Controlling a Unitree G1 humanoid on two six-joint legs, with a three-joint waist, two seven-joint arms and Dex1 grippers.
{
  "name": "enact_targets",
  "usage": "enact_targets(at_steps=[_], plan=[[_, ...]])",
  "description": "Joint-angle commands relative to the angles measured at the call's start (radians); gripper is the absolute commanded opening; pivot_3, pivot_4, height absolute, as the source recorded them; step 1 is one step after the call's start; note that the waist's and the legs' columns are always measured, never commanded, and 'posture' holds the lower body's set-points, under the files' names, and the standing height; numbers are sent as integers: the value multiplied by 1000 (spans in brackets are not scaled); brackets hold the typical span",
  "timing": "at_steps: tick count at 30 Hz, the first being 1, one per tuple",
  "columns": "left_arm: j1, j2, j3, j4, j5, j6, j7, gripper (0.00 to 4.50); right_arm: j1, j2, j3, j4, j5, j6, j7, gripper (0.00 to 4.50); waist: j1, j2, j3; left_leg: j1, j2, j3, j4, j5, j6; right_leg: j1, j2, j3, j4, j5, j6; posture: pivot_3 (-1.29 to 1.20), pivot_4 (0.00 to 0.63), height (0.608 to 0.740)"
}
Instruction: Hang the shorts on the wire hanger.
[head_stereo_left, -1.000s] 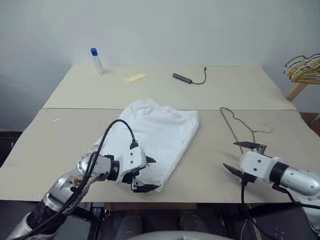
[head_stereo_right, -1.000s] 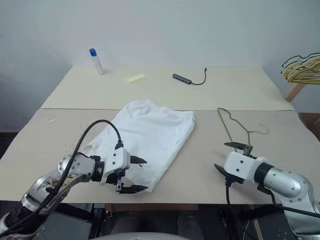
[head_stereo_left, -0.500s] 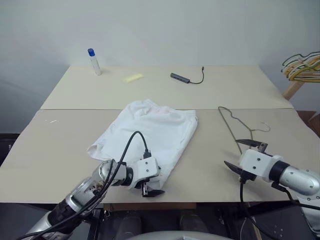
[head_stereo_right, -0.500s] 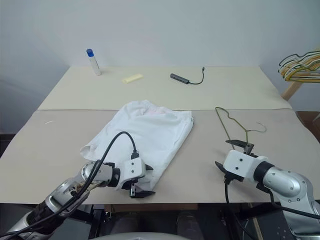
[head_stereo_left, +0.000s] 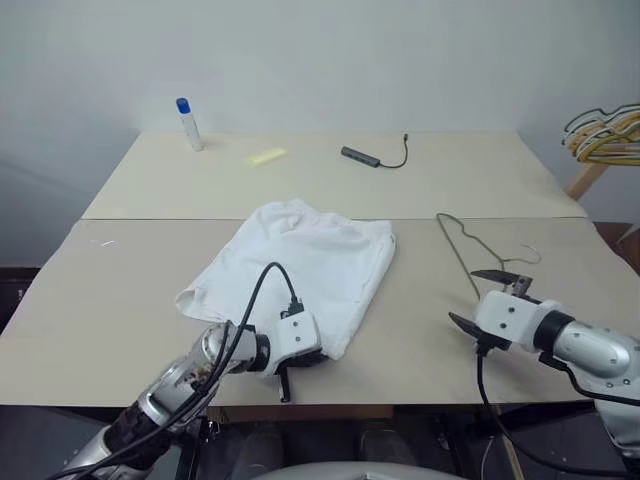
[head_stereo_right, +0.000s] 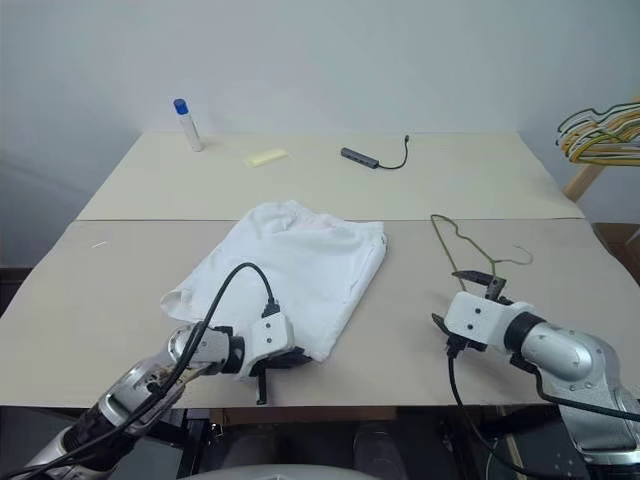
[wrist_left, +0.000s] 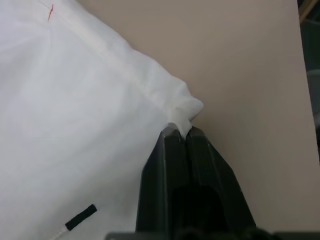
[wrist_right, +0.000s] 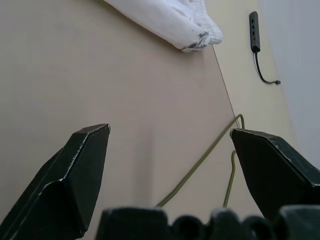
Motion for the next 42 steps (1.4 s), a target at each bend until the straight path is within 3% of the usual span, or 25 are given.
enact_targets(at_steps=[1, 5, 12, 20, 25, 28, 35, 39, 42], plan=[[4, 18, 82, -48, -41, -32, -15, 32, -99, -1, 73, 72, -98, -89, -61, 4500, -3, 0, 0, 0, 0, 0, 0, 0, 0, 0, 0, 0, 0, 0, 0, -39, 0, 740], [67, 127, 262, -222, -205, -51, -138, 32, -289, 25, 213, 279, -219, -241, -139, 4500, -13, -1, 1, -1, 1, 0, 0, 0, 0, -2, 0, 0, 0, 3, -6, -23, 0, 740], [185, 322, 537, -317, -380, -63, -294, 32, -597, 62, 414, 706, -379, -543, -253, 4500, -11, -2, 2, 0, 0, 0, 0, 0, 0, -1, -1, 0, 0, 3, -7, 54, 0, 740], [271, 351, 661, -362, -460, -37, -275, 32, -846, 156, 576, 1043, -467, -814, -334, 4500, 8, -2, 2, 0, 0, -1, 0, 0, 0, -1, -1, -1, 1, 4, -8, 115, 0, 740], [298, 342, 680, -392, -486, -19, -235, 32, -923, 200, 615, 1147, -489, -858, -353, 4500, 19, -2, 2, 2, 0, -2, 0, 0, 0, 0, -1, -1, 2, 4, -8, 140, 0, 740], [317, 357, 682, -403, -476, -12, -227, 0, -959, 199, 639, 1202, -521, -877, -376, 3864, 28, -2, 2, 3, -1, -2, 0, 0, 0, -1, -1, 0, 5, 3, -9, 148, 0, 740], [315, 359, 678, -382, -479, -13, -216, 0, -970, 197, 649, 1246, -524, -888, -392, 1378, 36, -2, 2, 6, -1, -2, -1, 0, 0, -1, -1, 0, 10, 1, -12, 140, 0, 740], [253, 344, 639, -252, -431, -25, -197, 0, -983, 195, 647, 1264, -529, -836, -375, 30, 35, -2, 2, 6, -1, -2, -1, 0, 0, -1, 0, 0, 11, 1, -12, 131, 0, 740], [130, 343, 535, -55, -273, -128, -182, 0, -1013, 178, 641, 1285, -546, -783, -389, 30, 37, -2, 2, 9, -1, -2, -1, 0, 0, 1, 0, 0, 12, 1, -12, 115, 0, 740]])
